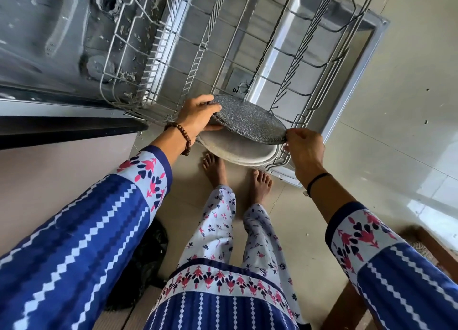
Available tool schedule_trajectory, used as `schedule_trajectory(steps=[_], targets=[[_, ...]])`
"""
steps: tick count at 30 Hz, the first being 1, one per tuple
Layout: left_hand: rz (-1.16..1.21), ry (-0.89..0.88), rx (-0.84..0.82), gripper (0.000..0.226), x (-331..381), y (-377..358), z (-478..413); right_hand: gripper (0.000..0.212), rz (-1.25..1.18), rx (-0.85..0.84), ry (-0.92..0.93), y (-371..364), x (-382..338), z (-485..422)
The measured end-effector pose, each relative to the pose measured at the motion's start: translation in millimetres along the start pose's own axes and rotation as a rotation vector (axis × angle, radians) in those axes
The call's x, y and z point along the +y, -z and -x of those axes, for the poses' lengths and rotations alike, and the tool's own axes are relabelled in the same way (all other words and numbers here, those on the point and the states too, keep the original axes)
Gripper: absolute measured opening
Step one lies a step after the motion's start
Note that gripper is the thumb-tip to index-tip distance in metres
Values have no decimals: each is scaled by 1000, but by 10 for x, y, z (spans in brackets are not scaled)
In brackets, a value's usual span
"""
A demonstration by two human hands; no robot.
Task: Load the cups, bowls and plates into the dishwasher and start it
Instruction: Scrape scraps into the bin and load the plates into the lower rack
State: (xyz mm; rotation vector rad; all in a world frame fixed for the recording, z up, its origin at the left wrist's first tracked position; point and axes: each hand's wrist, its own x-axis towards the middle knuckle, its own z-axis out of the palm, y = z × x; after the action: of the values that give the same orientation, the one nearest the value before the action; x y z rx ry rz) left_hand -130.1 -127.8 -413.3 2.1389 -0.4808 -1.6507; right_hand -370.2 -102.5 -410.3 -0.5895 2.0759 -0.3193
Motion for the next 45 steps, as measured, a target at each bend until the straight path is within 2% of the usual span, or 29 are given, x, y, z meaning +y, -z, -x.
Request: schedule_trajectory(steps=[4, 8, 14, 20, 25, 31, 36, 45], targets=[[92, 4, -44, 38, 91, -49, 231, 14, 53, 8, 66, 8, -38, 93], [88, -17, -45, 39, 74, -43, 471, 19, 108, -20, 133, 59, -148, 295], [95, -100, 55, 32, 119, 48, 1075, 18, 198, -90, 326, 206, -441, 739], [213, -78, 46, 33, 296, 368, 1941, 20, 276, -208, 552, 390, -896, 1580], [292, -163, 35, 24, 354, 788, 2773, 15, 355, -388, 801, 477, -1186, 2372], [370, -240, 207, 15, -8, 1253, 3738, 14, 410, -622, 1049, 502, -1346, 3323], [453, -276, 359, 8, -444, 1629, 4428, 11, 474, -809, 1188, 391, -1305, 4095], [644, -393, 768, 15, -1228, 2368, 5634, 6, 642, -1156, 1464, -76, -1018, 5663]])
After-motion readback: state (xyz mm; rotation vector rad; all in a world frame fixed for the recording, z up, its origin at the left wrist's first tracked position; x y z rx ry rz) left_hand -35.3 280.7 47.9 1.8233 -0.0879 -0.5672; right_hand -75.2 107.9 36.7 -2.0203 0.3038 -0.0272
